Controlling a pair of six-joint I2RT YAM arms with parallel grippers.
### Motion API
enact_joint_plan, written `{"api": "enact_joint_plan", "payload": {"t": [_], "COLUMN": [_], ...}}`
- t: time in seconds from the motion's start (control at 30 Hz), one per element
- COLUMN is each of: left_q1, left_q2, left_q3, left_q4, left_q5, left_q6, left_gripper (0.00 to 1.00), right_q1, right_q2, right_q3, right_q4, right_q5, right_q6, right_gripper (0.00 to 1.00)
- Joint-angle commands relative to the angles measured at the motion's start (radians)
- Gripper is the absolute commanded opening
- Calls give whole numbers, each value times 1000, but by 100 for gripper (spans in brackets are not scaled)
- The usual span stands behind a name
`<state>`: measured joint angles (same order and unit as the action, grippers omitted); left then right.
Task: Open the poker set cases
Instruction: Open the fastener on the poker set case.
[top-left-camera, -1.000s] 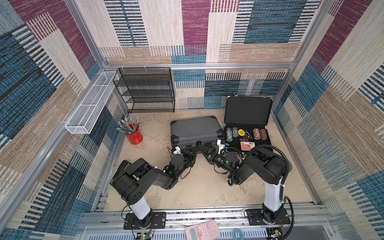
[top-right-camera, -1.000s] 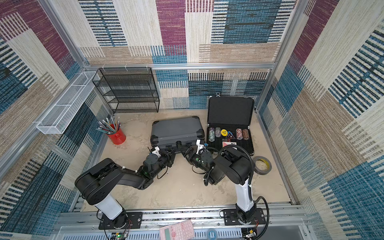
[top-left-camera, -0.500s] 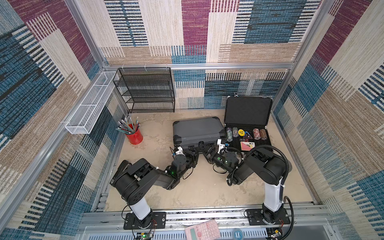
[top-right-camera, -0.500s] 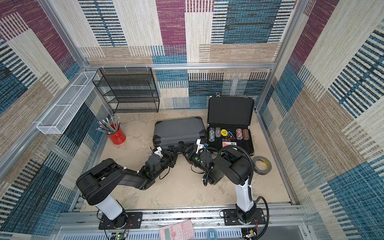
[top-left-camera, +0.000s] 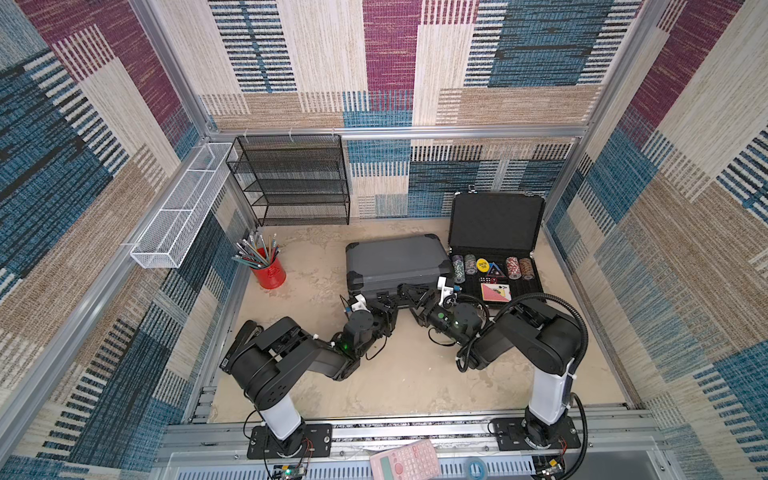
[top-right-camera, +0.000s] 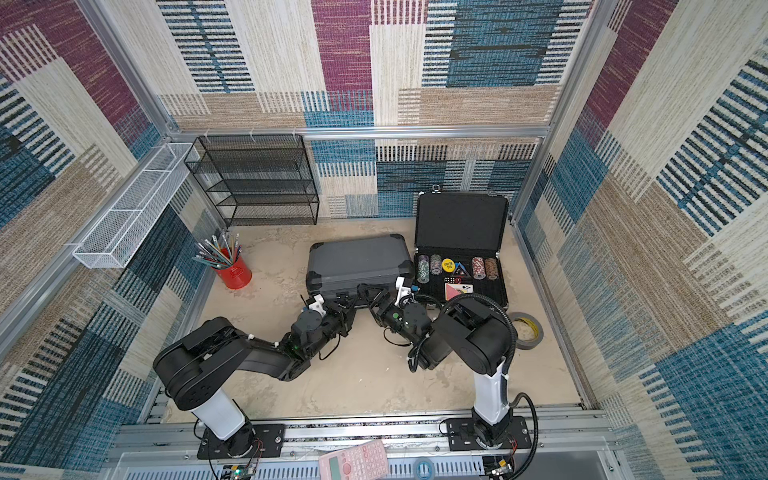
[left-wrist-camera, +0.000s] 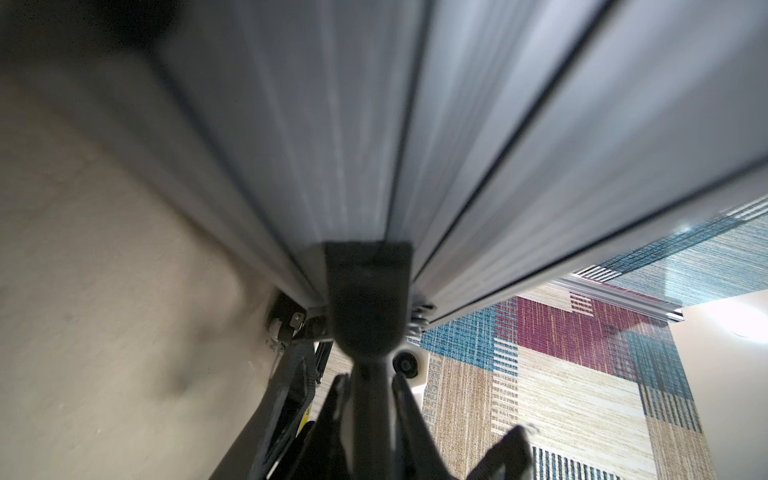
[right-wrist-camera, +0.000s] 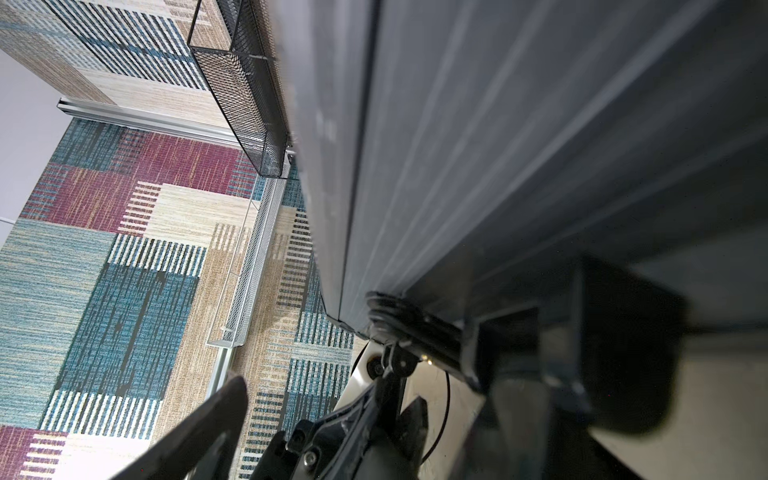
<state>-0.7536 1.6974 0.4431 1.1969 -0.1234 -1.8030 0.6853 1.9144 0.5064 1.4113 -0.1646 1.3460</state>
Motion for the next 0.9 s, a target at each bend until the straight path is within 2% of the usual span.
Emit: {"api": "enact_joint_plan", "payload": {"t": [0.0,0.27,0.87], "left_q1": [-3,-4,-4], "left_q2": [-8,3,45], "left_q3": [21,33,10], "left_q4": [214,214,215], "left_q5": [60,66,42], "left_q6": [-6,-10,-25], "left_gripper": [0,0,0], "right_q1": [2,3,13], "right_q2": [12,18,-70], "right_q3": [10,34,34], "right_q4": [439,439,438], "right_q5": [0,-15,-60], "right_q6": [21,22,59], "right_gripper": [99,99,93]}}
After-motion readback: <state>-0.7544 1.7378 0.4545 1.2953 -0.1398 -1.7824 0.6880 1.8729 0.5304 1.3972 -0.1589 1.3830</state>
